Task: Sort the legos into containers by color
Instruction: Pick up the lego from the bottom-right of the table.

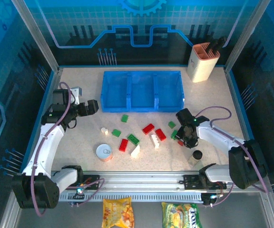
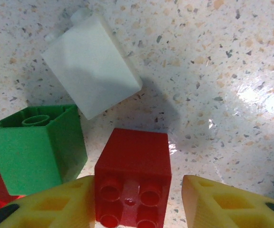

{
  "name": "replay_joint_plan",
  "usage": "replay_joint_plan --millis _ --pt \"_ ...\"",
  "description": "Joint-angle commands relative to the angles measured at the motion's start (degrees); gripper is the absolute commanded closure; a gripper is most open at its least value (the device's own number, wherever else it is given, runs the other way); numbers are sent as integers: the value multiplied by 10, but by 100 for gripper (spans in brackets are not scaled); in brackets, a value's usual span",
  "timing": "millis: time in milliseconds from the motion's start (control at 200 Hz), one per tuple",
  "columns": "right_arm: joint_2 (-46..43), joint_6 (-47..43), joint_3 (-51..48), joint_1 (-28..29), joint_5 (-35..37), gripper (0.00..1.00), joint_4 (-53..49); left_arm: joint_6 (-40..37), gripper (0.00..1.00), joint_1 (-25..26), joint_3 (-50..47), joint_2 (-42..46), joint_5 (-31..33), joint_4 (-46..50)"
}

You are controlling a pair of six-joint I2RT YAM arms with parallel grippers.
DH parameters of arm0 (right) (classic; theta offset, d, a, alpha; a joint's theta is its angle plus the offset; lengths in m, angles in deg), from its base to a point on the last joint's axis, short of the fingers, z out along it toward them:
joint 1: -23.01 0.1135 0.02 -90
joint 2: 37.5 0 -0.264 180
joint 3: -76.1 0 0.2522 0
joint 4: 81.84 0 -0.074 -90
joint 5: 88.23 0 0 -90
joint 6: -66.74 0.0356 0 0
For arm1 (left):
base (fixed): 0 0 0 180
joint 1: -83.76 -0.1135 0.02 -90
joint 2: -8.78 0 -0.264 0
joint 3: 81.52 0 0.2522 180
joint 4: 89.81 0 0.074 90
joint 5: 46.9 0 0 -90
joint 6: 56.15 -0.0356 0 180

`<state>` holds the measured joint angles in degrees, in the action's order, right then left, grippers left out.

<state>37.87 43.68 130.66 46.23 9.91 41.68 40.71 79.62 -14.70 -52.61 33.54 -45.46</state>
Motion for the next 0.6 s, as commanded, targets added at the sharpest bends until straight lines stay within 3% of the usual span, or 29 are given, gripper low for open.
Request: replay_joint_plan --millis 0,330,595 --pt "8 13 -7 7 -4 52 -1 -17 1 -6 -11 9 -17 -8" --pt "-7 5 0 9 11 63 -26 -18 1 -6 -11 8 -18 -8" --pt "-32 -26 25 12 29 64 -72 -19 1 -6 -11 8 -18 -8"
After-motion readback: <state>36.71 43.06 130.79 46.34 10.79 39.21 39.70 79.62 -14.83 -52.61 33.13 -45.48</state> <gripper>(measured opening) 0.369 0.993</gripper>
